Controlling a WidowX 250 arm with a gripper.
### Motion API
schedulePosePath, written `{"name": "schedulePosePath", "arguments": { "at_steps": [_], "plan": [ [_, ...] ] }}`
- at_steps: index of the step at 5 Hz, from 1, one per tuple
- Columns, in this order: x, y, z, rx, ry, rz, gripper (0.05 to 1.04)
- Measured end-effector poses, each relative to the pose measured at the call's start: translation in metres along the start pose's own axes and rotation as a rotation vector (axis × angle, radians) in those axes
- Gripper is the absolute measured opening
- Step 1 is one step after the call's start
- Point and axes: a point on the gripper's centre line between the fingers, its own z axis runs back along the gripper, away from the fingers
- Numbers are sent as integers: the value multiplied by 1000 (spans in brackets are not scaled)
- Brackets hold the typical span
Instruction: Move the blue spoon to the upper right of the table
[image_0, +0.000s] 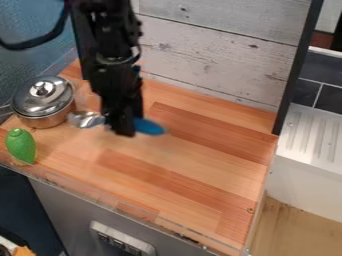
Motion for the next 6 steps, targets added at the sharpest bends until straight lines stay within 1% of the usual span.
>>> {"name": "schedulePosePath", "arguments": {
  "at_steps": [1, 2, 3, 4, 6],
  "plan": [
    [-22, -14, 12, -33, 2, -28, 398],
    [-47, -34, 16, -47, 6, -48, 398],
    [-62, -55, 13, -51, 19, -40, 399],
    [-78, -72, -1, -37, 35, -41, 398],
    [-99, -92, -29, -26, 8, -52, 399]
  ]
}}
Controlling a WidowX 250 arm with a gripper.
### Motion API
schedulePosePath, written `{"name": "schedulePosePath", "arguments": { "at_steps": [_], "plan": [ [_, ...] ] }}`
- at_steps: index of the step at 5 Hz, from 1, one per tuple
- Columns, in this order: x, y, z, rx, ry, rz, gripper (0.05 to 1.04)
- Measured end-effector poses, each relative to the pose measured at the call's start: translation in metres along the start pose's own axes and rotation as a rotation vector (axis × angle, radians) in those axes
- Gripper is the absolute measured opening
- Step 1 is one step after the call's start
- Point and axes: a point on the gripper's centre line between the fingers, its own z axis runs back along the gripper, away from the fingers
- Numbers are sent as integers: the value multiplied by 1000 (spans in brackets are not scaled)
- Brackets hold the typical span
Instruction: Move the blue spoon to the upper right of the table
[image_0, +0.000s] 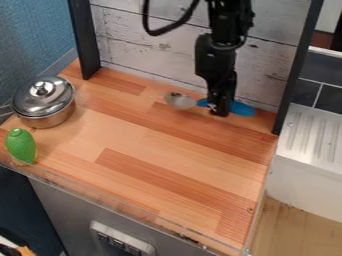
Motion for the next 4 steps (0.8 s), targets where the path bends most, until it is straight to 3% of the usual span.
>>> {"name": "schedulePosePath", "arguments": {
  "at_steps": [1, 2, 3, 4],
  "plan": [
    [-1, -4, -9, -16, 6, 19, 398],
    [0, 0, -22, 15, -1, 24, 399],
    [-1, -2, -21, 8, -1, 24, 404],
    [0, -2, -26, 14, -10, 34, 473]
  ]
}}
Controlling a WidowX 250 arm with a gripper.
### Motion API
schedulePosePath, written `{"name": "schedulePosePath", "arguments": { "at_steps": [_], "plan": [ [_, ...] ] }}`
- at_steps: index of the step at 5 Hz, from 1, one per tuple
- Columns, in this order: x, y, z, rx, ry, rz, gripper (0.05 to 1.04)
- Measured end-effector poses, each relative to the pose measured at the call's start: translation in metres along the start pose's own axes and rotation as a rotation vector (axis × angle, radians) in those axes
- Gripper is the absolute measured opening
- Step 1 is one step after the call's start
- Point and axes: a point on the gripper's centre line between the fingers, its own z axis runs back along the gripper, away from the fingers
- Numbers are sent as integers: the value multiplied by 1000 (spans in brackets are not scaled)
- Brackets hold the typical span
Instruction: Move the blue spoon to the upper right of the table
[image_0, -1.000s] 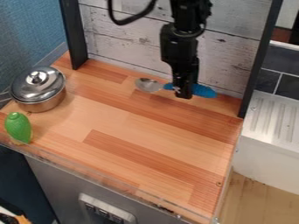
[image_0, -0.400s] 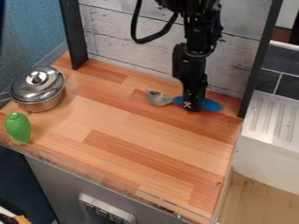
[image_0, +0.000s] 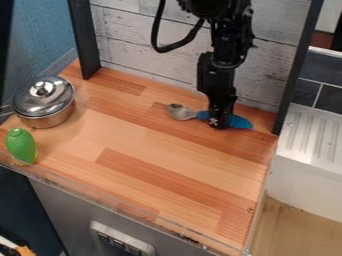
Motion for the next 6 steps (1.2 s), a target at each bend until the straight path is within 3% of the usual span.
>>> {"name": "schedulePosePath", "arguments": {
  "at_steps": [1, 2, 3, 5, 6],
  "plan": [
    [1, 4, 0, 26, -5, -7, 787],
    [-1, 5, 1, 30, 6, -10, 1003],
    [-3, 5, 21, 5, 30, -27, 1009],
    [11, 17, 79, -105, 100, -28, 1001],
    [18, 25, 79, -86, 96, -68, 1001]
  ]
}}
